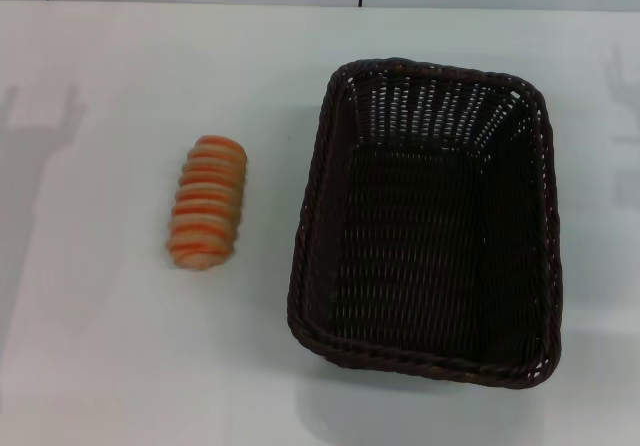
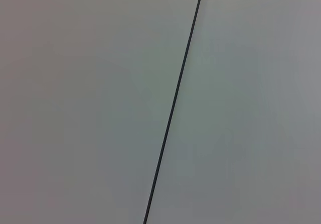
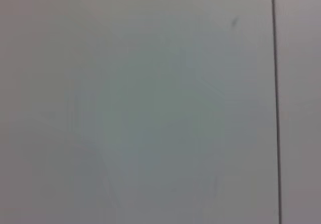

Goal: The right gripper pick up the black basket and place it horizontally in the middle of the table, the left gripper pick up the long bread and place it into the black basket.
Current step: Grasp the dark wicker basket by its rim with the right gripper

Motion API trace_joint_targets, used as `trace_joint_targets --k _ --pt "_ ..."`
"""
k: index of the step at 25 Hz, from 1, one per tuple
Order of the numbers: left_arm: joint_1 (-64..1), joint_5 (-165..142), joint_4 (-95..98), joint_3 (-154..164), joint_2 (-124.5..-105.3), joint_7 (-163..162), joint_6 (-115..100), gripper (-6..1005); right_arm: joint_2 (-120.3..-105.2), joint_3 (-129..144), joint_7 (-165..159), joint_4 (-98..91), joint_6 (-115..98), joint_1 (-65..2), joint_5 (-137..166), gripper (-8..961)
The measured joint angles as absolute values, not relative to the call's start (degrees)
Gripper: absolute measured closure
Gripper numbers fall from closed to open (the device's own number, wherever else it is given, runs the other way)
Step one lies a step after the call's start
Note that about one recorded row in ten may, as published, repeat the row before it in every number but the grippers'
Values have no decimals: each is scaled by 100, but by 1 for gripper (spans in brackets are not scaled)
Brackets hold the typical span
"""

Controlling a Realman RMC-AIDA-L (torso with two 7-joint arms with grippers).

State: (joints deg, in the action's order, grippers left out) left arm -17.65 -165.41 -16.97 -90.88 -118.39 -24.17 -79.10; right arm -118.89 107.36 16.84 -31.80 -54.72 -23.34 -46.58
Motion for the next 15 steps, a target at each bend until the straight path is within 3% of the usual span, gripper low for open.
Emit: trace_joint_targets --k 15 --pt "-1705 -16541 -1696 -9088 -11820 -2502 -7942 168 -11917 9049 3124 -7658 -69 -980 -4489 226"
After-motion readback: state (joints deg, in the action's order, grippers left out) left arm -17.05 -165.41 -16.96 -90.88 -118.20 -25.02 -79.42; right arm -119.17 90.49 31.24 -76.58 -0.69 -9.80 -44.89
